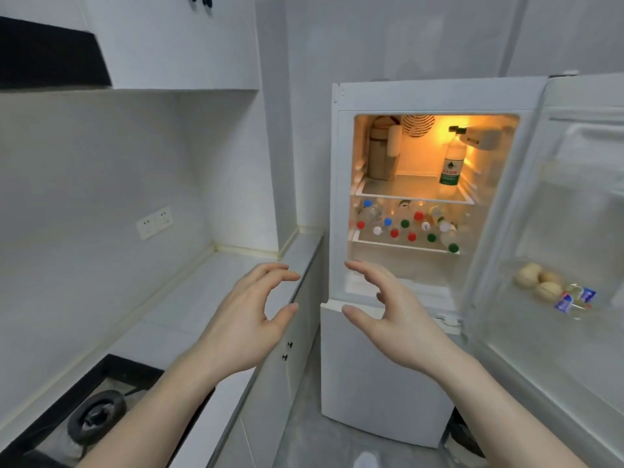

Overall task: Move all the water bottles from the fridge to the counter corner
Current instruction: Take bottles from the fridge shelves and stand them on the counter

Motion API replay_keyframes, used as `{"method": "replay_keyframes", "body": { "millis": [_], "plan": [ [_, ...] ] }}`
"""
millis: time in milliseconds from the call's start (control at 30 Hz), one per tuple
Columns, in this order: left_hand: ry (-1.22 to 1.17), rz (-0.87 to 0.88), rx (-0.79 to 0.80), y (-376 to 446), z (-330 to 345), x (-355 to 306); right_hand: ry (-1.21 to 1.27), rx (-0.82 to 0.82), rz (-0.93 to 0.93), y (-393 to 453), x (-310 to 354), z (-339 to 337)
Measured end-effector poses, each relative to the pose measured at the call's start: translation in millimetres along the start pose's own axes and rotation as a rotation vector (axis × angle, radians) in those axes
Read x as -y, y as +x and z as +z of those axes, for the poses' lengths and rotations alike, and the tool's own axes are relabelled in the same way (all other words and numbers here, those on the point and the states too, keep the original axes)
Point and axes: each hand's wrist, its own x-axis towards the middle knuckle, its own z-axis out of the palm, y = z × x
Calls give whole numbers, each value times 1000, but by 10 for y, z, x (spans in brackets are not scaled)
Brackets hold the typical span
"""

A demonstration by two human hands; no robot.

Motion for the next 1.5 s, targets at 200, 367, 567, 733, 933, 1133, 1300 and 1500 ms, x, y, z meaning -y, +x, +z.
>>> {"method": "replay_keyframes", "body": {
  "millis": [200,367,567,733,933,1133,1300,1500],
  "plan": [
    [-40,102,59,817,245,39,-49,-92,46,488,-273,-293],
    [-72,152,79,1470,458,152,-99,-150,94,879,-539,-513],
    [-106,232,83,2099,688,188,-119,-230,124,1193,-829,-747],
    [-146,297,145,2576,960,51,-133,-298,181,1231,-1090,-940],
    [-151,377,174,3092,1303,-183,-117,-360,241,1335,-1333,-1168],
    [-163,369,215,3465,1672,-236,-105,-405,270,1665,-1689,-1325],
    [-170,258,240,3899,2100,-125,-50,-428,301,2167,-2157,-1365],
    [-142,115,261,4526,2608,31,-7,-515,344,2943,-2745,-1440]
  ]
}}
